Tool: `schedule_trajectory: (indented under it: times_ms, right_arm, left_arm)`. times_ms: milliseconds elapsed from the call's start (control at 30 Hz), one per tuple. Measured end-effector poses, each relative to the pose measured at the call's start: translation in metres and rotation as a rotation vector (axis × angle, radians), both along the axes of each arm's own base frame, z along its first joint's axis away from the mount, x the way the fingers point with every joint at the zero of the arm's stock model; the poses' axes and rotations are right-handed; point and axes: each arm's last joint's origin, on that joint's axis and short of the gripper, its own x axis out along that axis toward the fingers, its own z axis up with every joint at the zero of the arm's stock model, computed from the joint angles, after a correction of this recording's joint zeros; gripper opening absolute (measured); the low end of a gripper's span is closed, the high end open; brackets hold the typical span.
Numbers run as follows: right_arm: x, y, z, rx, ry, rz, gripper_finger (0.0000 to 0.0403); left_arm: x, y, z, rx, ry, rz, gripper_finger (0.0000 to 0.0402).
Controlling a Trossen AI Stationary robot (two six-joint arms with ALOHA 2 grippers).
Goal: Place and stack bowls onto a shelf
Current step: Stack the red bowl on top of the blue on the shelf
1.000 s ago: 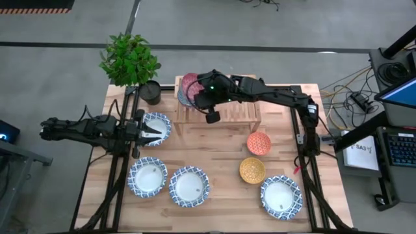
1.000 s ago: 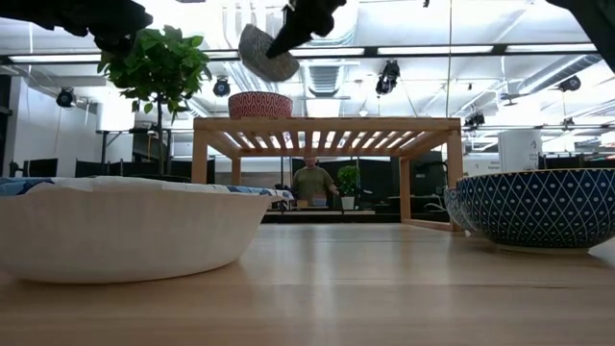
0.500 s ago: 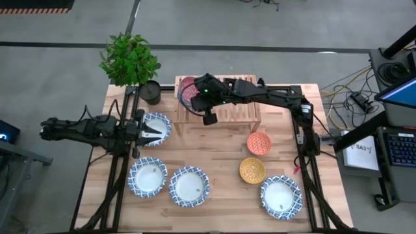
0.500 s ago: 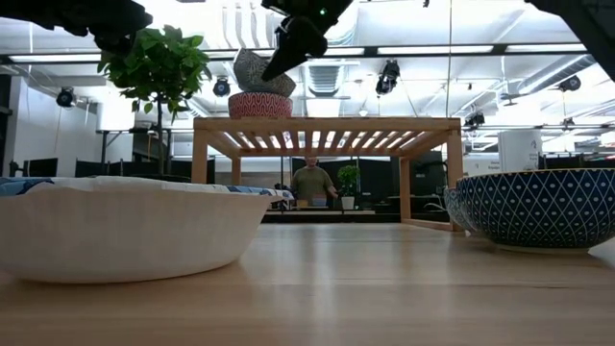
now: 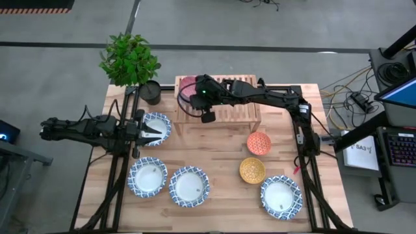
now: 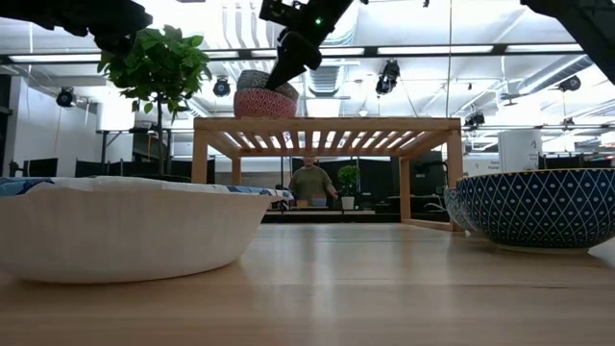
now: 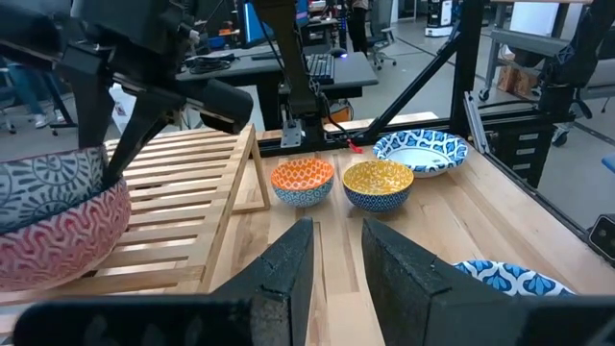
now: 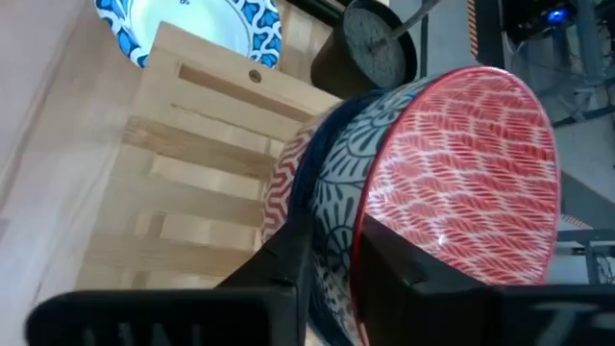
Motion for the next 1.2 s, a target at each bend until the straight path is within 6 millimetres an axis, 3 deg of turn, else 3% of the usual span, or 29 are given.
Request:
schedule_trajectory:
  times_ms: [500,900,1200]
  right_arm:
    - [0.0,0.003,0.002,0.013,0.0,0.001,0.0082]
    - [-0.003,0.01,0.018,0.04,-0.031,-0.023,0.0089]
    - [-0.006,0.01,0.014,0.085,-0.01,-0.063,0.009]
  left_arm:
    - [0.0,0.0,0.0,0.004,0.001,0.0,0.0075]
    - [0.0,0.0,0.0,0.004,0.001,0.0,0.0075]
    - [0.0,0.0,0.0,0.003,0.001,0.0,0.0075]
